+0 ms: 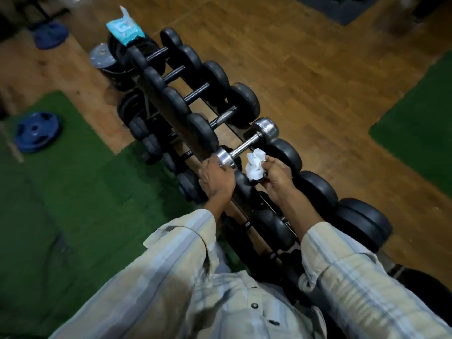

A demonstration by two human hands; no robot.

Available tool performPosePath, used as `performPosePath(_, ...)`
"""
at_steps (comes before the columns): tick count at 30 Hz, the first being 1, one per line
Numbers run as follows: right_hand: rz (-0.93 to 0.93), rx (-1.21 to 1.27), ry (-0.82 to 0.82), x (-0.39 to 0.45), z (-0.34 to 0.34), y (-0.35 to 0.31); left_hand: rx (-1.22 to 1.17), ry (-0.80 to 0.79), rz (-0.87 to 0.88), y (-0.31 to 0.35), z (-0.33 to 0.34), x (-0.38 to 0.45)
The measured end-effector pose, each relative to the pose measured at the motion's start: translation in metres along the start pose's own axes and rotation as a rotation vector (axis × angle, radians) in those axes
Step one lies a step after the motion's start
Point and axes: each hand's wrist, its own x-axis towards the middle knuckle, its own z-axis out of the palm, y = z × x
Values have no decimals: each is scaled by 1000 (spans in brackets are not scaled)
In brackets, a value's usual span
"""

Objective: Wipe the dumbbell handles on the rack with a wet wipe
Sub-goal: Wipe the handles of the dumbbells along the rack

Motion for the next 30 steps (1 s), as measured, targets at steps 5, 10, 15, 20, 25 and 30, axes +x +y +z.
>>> performPosePath(5,2,-127,-20,15,-5,13,18,58,-62,0,13,-15)
performPosePath(10,-70,-245,-39,28,7,5,8,100,-98,5,26,1)
performPosePath(15,-137,-383,-239,43,25,-6,-30,136,-212,16,47,9)
performPosePath(20,-596,-1014,-332,72,42,-2,-48,171,-222,7,60,7)
performPosePath(25,-926,-1536,-429,94,54,-3,24,155,-197,9,62,9)
performPosePath(30,-987,-1646,-445,109,73,-14,67,144,-202,8,62,11)
